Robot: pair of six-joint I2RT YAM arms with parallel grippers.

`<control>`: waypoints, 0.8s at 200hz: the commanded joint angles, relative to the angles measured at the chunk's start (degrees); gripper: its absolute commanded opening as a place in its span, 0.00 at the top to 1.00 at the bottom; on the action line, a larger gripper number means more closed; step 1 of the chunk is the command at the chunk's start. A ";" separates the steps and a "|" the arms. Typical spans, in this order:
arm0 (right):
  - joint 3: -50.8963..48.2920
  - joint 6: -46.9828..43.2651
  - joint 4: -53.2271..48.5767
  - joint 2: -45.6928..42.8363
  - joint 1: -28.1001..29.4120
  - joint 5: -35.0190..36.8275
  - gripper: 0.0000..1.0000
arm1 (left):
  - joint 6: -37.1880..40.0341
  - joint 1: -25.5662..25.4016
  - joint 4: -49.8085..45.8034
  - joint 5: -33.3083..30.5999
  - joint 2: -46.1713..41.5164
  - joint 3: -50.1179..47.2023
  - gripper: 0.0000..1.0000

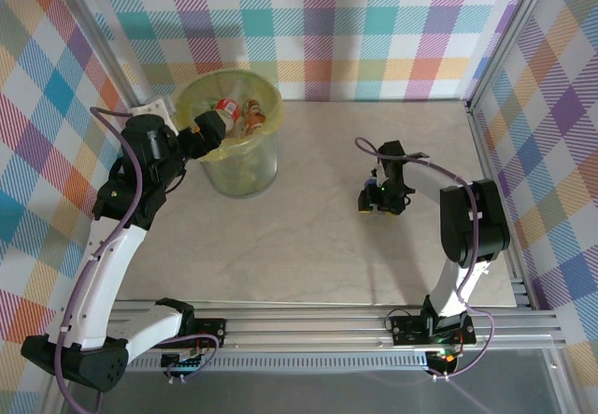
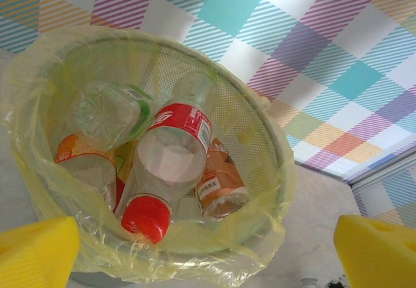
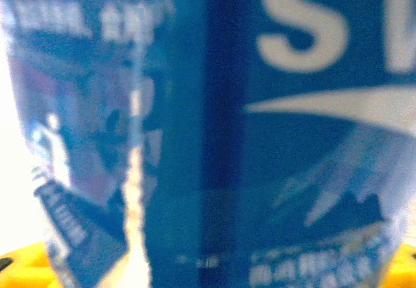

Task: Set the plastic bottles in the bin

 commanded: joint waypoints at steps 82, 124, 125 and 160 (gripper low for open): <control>-3.98 -0.07 10.61 -28.53 6.46 -12.19 0.49 | -1.68 -2.97 -2.35 11.51 4.74 6.50 0.00; -4.26 0.64 16.98 -34.05 10.20 -17.99 0.48 | -1.77 -9.93 -1.20 16.87 10.07 10.67 0.06; -4.25 0.67 17.13 -34.06 10.24 -18.08 0.48 | -1.77 -10.02 -1.12 17.10 10.24 10.90 0.06; -3.22 2.17 21.36 -34.17 12.51 -20.52 0.49 | -1.28 -15.49 -1.30 21.74 15.63 15.27 0.08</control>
